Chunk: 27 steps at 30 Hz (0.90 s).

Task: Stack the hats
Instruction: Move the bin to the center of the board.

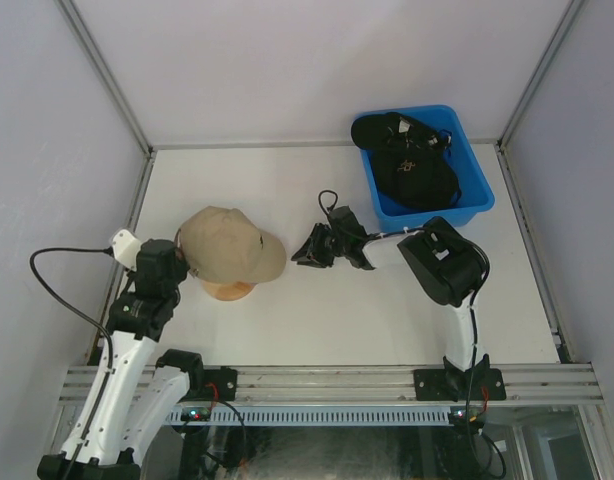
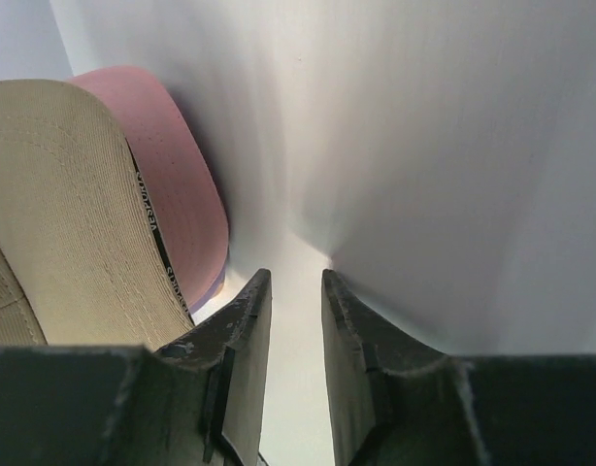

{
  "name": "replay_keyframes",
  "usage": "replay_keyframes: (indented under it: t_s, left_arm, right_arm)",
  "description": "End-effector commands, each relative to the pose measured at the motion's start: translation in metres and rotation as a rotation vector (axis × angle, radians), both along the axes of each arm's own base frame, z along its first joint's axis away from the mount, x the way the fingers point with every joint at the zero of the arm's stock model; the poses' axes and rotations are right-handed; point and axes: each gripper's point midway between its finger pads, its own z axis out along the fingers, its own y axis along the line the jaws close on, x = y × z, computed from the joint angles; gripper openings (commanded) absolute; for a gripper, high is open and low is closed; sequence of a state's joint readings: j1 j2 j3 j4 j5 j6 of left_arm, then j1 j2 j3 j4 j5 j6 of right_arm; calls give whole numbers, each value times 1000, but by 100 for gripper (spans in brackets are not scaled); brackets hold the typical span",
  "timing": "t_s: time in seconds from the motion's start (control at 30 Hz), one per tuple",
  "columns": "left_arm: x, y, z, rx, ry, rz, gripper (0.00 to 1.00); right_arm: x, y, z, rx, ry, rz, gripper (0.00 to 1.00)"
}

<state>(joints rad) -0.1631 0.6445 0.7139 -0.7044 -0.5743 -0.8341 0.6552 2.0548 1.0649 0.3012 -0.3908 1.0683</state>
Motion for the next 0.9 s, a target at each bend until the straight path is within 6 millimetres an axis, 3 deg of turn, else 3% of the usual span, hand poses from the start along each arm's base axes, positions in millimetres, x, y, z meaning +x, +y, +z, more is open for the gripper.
replay_keyframes:
  t_s: [0.0,0.4,0.67,0.87]
  left_arm:
    - [-8,8,8,33,-3,19,44]
    - [-26,17,21,36,-20,65,57]
    - [-21,15,33,25,-53,61,68]
    - [-16,11,44,3,-84,50,69]
  right_arm:
    - [5,-8,16,-46,-75,-2,27]
    - [15,-20,61,-118,-194,-5,28]
    - [18,-21,95,-173,-298,15,28]
    - [18,-20,110,-206,-351,27,27]
